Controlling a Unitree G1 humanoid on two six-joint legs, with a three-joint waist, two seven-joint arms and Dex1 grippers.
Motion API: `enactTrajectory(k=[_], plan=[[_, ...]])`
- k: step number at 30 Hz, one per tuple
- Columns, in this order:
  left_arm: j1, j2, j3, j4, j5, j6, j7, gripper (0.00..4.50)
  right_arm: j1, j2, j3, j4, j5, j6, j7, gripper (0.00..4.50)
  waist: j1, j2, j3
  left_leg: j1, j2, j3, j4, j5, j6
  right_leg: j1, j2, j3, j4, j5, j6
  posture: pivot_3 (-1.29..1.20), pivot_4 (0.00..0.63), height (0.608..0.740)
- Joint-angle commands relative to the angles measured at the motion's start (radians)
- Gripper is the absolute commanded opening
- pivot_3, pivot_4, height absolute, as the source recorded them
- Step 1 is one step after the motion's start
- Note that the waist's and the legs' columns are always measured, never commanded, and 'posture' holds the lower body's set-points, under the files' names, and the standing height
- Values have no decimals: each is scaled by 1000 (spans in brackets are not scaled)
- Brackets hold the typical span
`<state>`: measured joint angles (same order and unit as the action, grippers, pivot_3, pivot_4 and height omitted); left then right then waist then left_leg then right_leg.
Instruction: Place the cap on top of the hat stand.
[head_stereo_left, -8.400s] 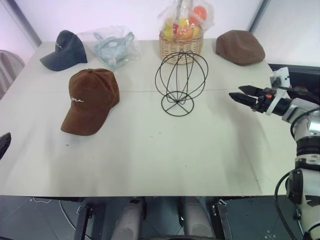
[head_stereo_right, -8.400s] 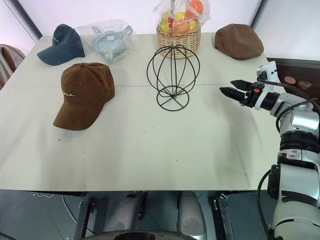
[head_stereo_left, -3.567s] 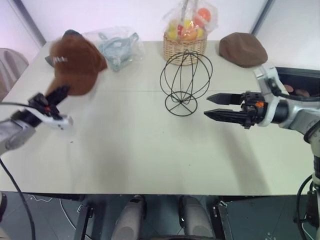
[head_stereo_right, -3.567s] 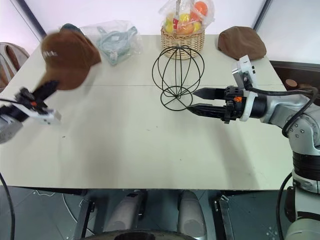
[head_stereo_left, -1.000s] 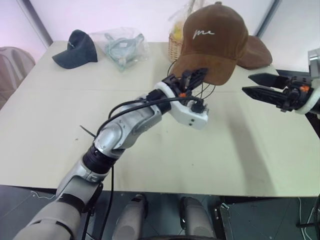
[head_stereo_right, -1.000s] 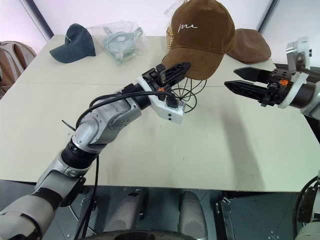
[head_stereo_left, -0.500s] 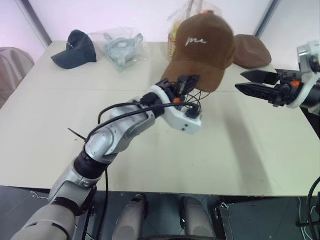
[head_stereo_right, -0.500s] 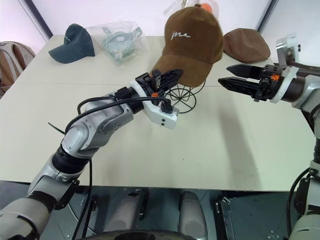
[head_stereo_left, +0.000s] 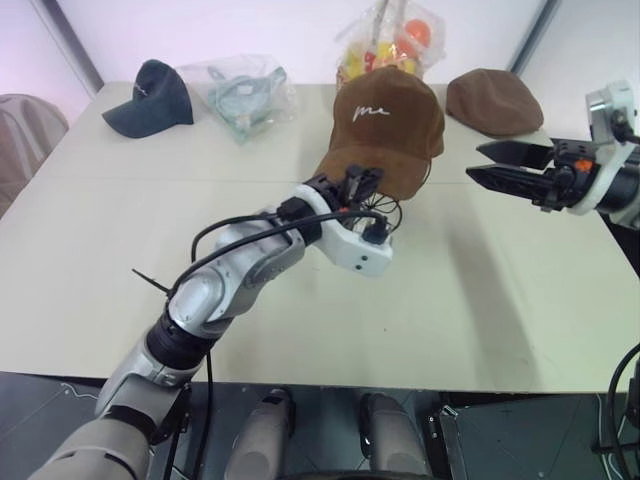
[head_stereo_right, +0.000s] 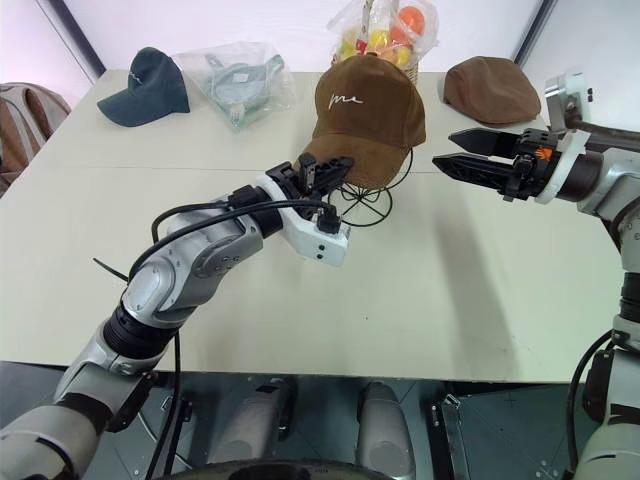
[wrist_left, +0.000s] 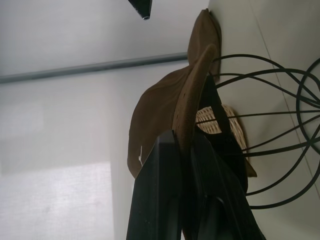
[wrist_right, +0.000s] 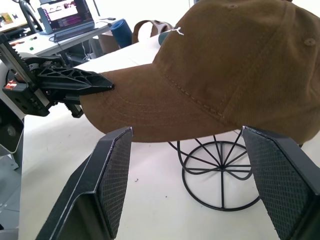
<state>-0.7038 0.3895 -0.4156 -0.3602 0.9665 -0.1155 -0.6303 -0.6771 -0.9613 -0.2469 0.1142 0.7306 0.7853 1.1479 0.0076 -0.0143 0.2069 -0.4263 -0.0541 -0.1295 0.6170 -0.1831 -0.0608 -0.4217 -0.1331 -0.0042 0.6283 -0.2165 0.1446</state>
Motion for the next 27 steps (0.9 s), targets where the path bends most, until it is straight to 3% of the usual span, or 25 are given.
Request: enactTrajectory(k=[1,15,19,24,27], plan=[[-21,-6,-9,-24,-22,-25,-12,13,-27,-12,-37,-6,9,-15,8,3561,1,0,0,0,0,0,0,0,0,0,0,0,0,0,0,0,150,740],[-16,-42,-30,-9,-54,-36,-89,13,-15,-13,-38,-12,3,-21,5,3561,4,0,0,0,0,0,0,0,0,0,0,0,0,0,0,0,150,740],[-5,-62,-20,-14,-64,-21,-88,1519,-15,-16,-38,-15,3,-18,6,3561,3,0,0,0,0,0,0,0,0,0,0,0,0,0,0,0,150,740],[10,-60,-10,-17,-62,2,-89,4175,-16,-17,-36,-13,0,-18,6,3561,-4,0,0,0,0,0,0,0,0,0,0,0,0,0,0,0,150,740],[19,-85,17,-37,-108,39,-79,4175,-22,-13,-28,-6,-6,-23,6,3561,-5,0,0,0,0,0,0,0,0,0,0,0,0,0,0,0,150,740]])
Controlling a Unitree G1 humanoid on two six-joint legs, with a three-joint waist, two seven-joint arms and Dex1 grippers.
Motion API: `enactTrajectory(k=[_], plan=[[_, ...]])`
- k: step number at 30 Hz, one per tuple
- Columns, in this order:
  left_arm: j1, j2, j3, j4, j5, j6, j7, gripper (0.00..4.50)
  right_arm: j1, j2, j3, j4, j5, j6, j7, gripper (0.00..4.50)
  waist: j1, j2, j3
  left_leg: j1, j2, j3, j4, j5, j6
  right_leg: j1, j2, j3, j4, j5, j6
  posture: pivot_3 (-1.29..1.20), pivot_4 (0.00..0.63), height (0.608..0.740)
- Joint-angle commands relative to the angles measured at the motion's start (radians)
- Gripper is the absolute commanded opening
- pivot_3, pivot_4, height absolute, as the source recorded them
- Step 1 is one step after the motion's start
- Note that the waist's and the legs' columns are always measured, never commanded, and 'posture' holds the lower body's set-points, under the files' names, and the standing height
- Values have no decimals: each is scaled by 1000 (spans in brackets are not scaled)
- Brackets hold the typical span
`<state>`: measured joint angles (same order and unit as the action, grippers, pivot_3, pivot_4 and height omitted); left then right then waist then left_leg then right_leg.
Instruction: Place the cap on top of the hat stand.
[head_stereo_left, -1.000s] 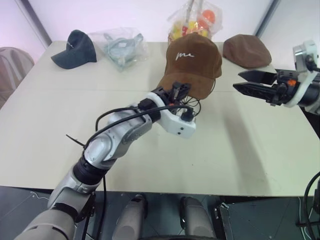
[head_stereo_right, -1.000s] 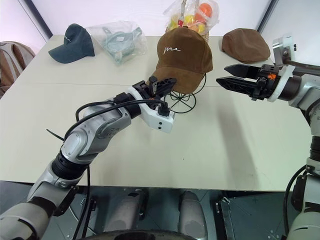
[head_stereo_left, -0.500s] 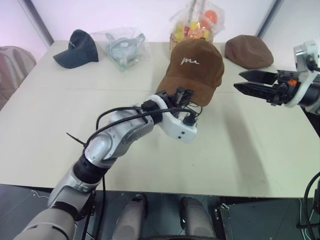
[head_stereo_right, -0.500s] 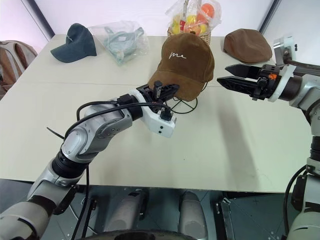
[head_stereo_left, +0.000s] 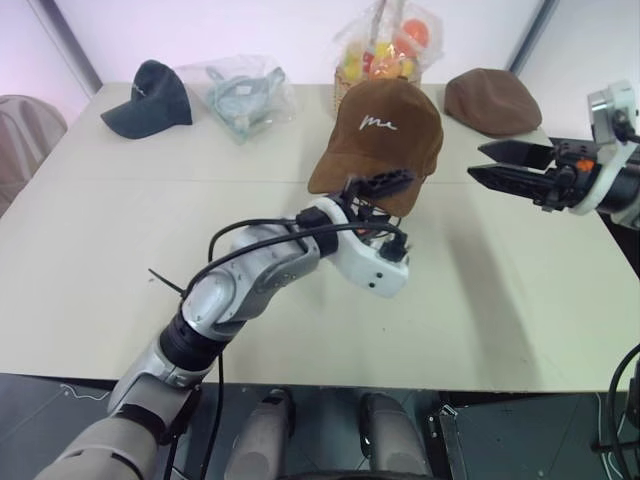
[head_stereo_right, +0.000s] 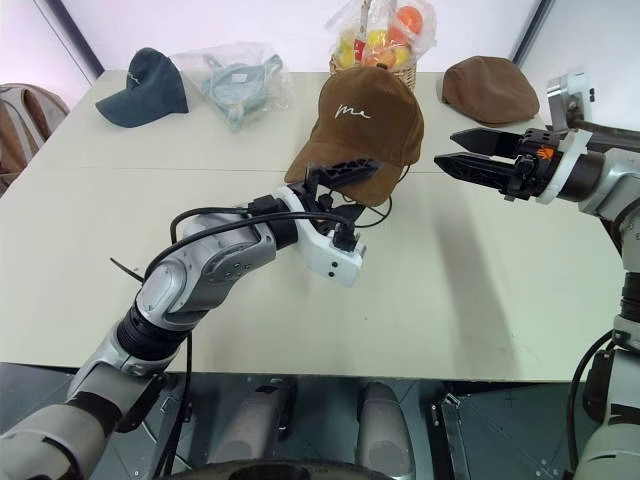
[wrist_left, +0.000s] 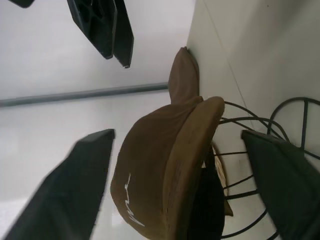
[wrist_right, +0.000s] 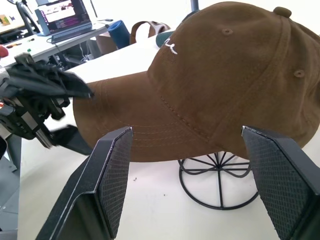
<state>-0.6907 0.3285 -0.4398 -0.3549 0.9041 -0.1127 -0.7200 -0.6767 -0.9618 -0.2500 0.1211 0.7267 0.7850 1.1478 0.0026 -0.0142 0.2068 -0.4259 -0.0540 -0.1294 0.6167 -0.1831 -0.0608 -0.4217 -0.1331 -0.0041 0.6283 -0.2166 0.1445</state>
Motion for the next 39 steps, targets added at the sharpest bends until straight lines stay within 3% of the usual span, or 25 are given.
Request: enactTrajectory(k=[1,9,14,18,23,30,34,39], plan=[[10,-40,54,-53,-70,57,8,4175,-25,-11,-23,-9,-4,-24,7,3561,0,0,0,0,0,0,0,0,0,0,0,0,0,0,0,0,150,740],[-7,-128,247,-205,-353,270,-19,4175,-42,4,-7,9,-17,-35,15,3561,1,0,0,0,0,0,0,0,0,0,0,0,0,0,0,0,150,740],[-22,-189,414,-345,-607,608,-78,4175,-49,-8,-9,30,-21,-41,35,3561,-1,0,0,0,0,0,0,0,0,0,0,0,0,0,0,0,150,740],[35,-205,480,-463,-816,853,-110,4175,-52,-2,-6,47,-31,-54,42,3561,-5,0,0,0,0,0,0,0,0,0,0,0,0,0,0,0,150,740],[45,-99,616,-474,-951,1093,-84,4175,-63,5,9,68,-48,-68,56,3561,-21,0,0,0,0,0,0,0,0,0,1,0,1,0,0,0,150,740],[-127,51,858,-369,-1171,1337,-67,4175,-53,-16,-13,68,-46,-65,77,3561,-22,-1,0,0,0,0,1,0,0,0,1,0,0,-2,-3,0,150,740],[-171,195,946,-295,-1304,1385,-119,4175,-37,-33,-25,67,-43,-62,93,3561,-23,-1,1,0,0,0,-1,0,0,0,1,0,-1,-1,0,0,150,740],[-63,336,1027,-164,-1371,1338,-134,4175,-6,-63,-46,71,-38,-53,126,3561,-25,-1,1,1,0,0,-2,0,0,0,1,0,0,-1,0,0,150,740]])
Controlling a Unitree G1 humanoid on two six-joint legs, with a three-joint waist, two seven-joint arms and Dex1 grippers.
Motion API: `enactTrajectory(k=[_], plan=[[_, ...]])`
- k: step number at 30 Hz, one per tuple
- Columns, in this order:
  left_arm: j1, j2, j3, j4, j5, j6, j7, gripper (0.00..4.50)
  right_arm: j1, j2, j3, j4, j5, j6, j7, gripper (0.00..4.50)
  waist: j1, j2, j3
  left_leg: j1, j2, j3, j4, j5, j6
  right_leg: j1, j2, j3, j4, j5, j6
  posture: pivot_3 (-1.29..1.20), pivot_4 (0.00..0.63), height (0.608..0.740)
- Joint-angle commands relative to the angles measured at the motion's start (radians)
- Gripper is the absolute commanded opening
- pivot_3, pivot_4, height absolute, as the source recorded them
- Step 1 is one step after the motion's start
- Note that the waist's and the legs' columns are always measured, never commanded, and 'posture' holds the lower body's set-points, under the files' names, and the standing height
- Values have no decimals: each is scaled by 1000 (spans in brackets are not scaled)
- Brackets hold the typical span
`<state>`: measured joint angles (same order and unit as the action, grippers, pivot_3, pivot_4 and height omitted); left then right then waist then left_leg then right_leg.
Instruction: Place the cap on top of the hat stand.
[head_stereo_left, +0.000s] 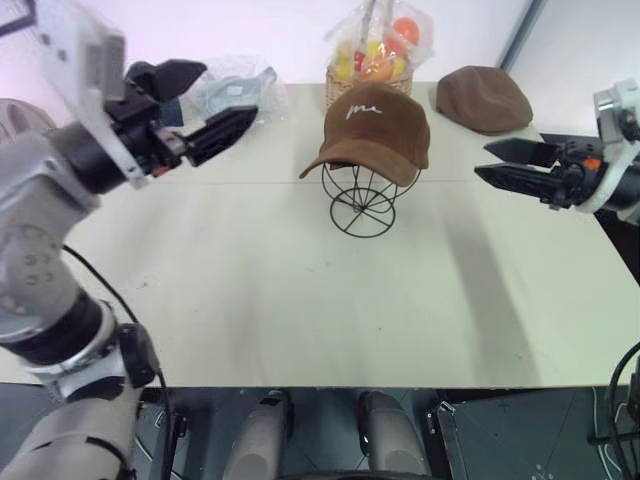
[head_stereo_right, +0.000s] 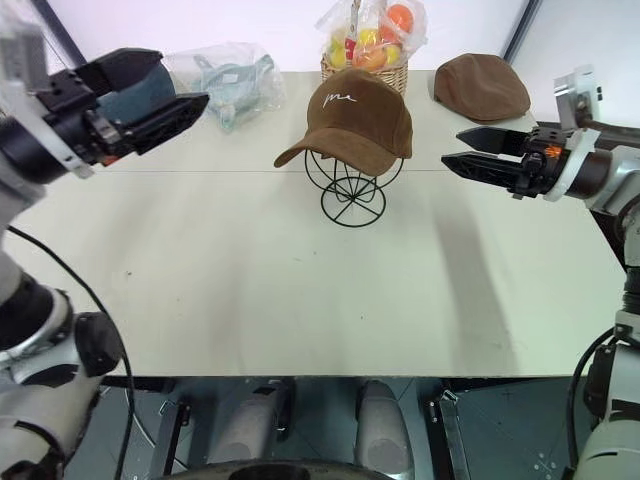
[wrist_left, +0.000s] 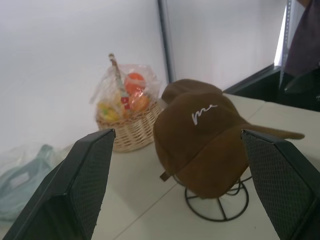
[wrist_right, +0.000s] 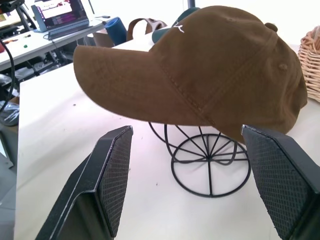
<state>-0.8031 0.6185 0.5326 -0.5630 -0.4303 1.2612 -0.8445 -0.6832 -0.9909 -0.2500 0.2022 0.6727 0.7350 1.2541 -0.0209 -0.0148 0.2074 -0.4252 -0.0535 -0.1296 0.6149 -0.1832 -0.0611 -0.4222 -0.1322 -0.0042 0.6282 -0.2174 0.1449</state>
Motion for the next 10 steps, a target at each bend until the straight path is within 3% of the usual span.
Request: enactTrajectory(k=[1,10], plan=[[96,64,66,65,-45,-60,-17,4175,9,-39,-51,-7,15,-4,23,3561,-2,0,0,0,0,0,0,0,0,0,0,0,0,-1,-1,0,150,740],[384,78,96,183,-98,-285,-6,4175,60,-47,-83,-30,17,1,16,3561,4,0,0,0,0,0,1,0,0,0,0,0,-1,-1,-6,0,150,740]])
